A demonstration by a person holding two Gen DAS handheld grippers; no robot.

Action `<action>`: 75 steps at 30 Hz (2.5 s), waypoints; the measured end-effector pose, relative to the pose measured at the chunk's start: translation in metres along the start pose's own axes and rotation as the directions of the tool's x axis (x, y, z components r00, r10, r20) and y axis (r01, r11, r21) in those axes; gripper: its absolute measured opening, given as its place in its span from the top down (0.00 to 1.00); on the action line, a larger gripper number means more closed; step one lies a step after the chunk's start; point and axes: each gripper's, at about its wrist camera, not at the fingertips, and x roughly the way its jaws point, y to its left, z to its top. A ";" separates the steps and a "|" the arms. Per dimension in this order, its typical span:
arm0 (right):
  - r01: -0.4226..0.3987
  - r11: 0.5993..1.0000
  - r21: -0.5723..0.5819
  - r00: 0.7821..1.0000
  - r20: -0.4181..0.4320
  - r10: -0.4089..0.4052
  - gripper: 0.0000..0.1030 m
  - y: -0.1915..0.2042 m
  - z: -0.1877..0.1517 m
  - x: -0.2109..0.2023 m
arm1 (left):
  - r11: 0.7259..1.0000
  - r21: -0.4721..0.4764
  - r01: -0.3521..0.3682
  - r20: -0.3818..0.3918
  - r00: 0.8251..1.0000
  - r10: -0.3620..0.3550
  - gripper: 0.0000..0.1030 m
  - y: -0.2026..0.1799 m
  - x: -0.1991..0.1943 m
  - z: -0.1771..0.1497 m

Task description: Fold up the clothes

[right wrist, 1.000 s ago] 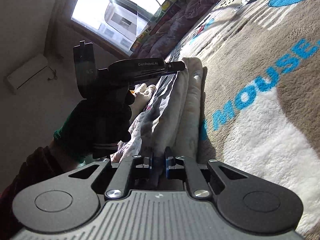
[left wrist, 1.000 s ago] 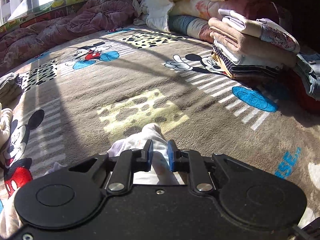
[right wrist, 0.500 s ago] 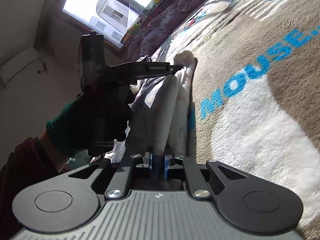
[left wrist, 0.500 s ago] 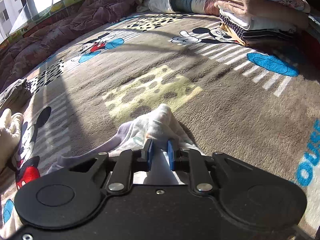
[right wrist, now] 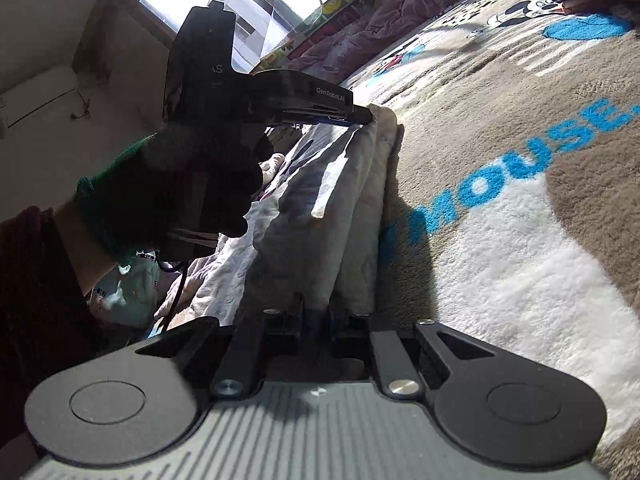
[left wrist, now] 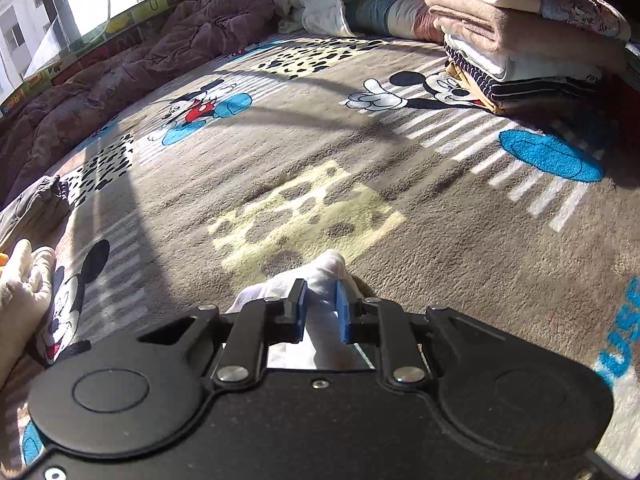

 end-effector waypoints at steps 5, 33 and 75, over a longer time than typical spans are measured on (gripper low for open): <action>0.023 0.997 -0.070 1.000 -0.004 -0.023 0.88 0.006 -0.003 0.002 | 0.994 -0.107 -0.007 -0.026 1.000 0.004 0.70 0.013 0.009 -0.005; 0.186 0.909 -0.374 0.982 0.061 -0.176 0.66 0.045 -0.007 0.001 | 0.818 -0.555 0.150 0.332 0.942 0.053 0.60 0.078 -0.212 -0.223; 0.048 0.999 0.013 0.976 0.210 -0.049 0.51 0.003 0.025 -0.041 | 0.139 -0.943 0.304 0.330 0.911 0.248 0.91 0.274 -0.165 -0.300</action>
